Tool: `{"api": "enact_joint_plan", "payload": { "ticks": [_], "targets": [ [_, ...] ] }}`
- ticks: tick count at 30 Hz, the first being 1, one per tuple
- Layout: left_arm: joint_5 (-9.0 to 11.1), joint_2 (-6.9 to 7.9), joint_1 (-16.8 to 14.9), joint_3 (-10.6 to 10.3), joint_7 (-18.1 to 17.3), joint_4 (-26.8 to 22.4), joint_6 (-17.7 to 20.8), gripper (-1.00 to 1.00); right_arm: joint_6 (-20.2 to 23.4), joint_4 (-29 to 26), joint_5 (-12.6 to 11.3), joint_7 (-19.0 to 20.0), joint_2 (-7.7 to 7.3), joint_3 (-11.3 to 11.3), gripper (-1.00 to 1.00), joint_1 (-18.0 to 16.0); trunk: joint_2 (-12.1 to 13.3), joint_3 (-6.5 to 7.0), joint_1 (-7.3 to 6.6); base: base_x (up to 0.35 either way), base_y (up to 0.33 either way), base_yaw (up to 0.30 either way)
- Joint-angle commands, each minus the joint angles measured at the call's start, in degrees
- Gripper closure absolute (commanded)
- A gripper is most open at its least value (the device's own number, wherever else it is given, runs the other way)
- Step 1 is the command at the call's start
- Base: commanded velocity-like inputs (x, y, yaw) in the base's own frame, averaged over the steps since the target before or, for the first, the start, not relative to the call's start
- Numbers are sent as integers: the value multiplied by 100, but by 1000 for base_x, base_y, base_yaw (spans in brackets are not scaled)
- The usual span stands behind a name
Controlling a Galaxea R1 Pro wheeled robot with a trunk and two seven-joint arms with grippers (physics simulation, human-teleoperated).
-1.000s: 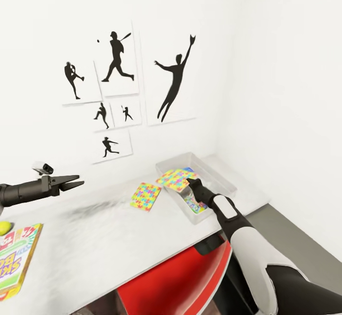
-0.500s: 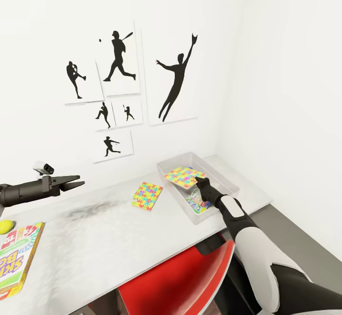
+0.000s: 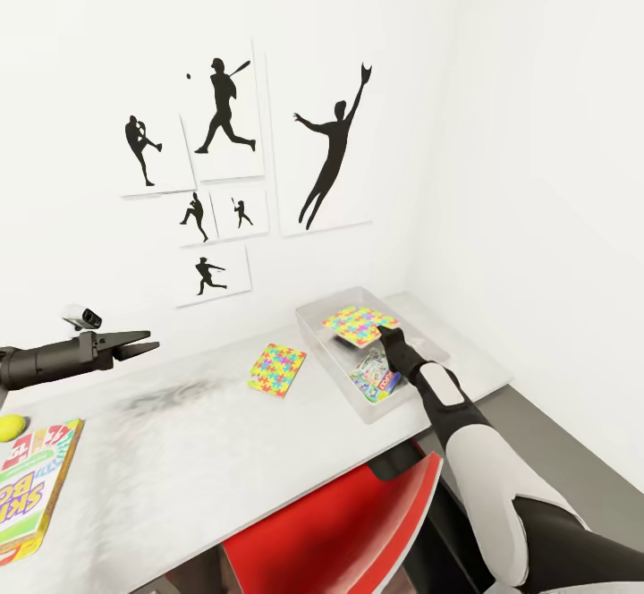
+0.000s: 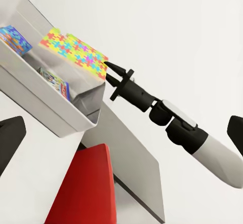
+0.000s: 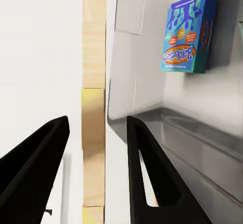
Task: Put all the toys in the child's room - the three board games (two on the bed and one on the table), the two jigsaw puzzles on the table, and the tennis ball on the table - inside the toy box on the table in the child's room.
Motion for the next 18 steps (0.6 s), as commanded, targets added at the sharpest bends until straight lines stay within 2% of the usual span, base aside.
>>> {"api": "enact_joint_plan", "payload": {
  "ticks": [1,7,18],
  "targets": [
    [-3,2,-5,-2,-23,1,61,-100,39,-3,-20,-23,9,-48,100,-16,-13,-13,4,0,0,0],
    [5,11,-5,-2,-23,-6,61,-100,30,-5,-2,-311,11,-49,100,-45,-13,-13,4,0,0,0],
    [6,-4,-5,-2,-23,-7,61,-100,33,-5,0,-371,-5,-48,100,-55,-13,-13,4,0,0,0]
  ]
}}
